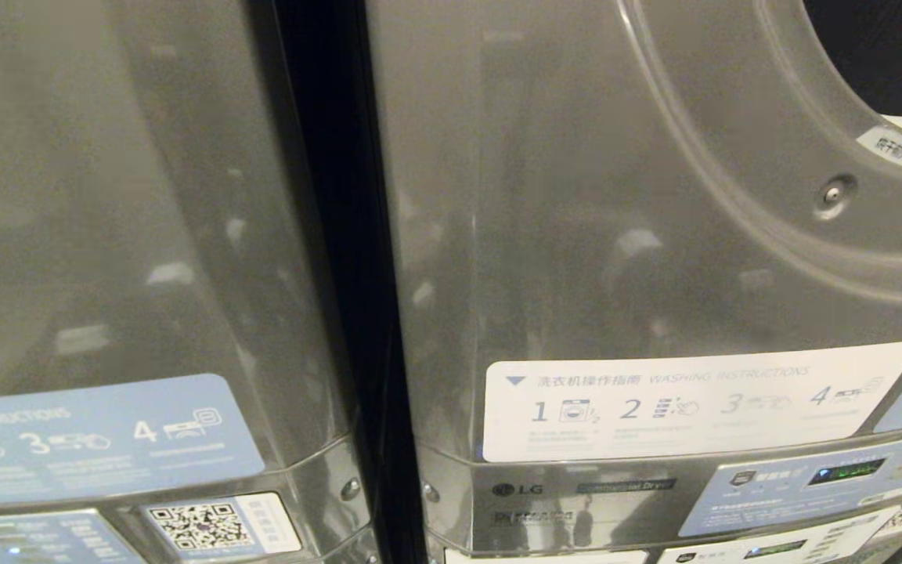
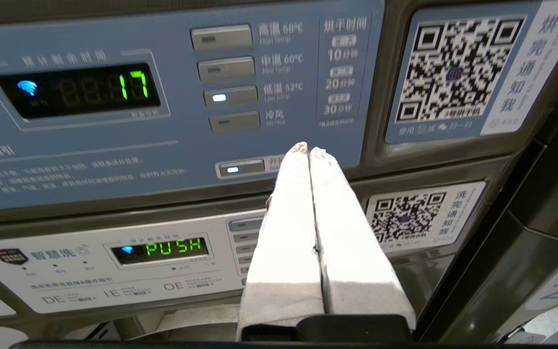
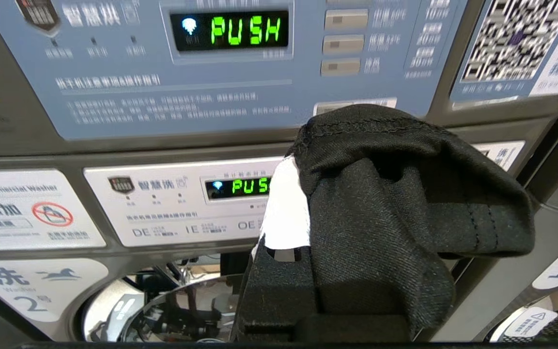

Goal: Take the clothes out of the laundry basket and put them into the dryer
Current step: Put the clothes in the dryer

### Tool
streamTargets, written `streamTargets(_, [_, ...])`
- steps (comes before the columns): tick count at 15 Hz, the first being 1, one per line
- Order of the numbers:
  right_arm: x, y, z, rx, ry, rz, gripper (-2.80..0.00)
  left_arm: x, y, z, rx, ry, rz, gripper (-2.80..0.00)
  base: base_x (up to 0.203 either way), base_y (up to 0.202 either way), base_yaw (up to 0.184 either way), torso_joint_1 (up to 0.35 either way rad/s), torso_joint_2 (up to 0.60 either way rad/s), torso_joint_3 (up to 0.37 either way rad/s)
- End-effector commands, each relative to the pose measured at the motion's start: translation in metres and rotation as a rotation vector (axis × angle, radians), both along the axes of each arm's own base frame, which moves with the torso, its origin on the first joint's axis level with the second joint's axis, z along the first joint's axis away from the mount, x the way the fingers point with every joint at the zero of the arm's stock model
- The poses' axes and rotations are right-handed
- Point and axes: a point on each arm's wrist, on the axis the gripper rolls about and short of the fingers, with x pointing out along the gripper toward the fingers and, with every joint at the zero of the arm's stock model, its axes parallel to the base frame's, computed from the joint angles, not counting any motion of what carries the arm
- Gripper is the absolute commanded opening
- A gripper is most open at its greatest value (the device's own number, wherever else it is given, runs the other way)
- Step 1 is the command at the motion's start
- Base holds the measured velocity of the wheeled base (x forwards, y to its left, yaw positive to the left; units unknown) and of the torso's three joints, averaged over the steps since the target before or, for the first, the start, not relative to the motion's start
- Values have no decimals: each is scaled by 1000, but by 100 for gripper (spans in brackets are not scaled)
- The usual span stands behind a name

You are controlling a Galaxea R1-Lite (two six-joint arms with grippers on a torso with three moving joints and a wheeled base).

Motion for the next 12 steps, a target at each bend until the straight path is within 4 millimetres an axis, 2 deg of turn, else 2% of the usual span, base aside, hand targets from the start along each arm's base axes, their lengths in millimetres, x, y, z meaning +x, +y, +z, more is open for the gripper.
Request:
streamTargets(1, [0, 0, 0, 0, 1, 1, -280, 0, 0, 0, 0, -1, -1, -280, 0, 0, 0, 149, -325, -173])
streamTargets(7, [0, 0, 0, 2, 1, -1, -280, 0, 0, 0, 0, -1, -1, -280, 0, 0, 0, 150, -310, -161])
streamTargets(12, [0, 0, 0, 0, 1, -1, -280, 0, 0, 0, 0, -1, 1, -280, 0, 0, 0, 96, -195, -96])
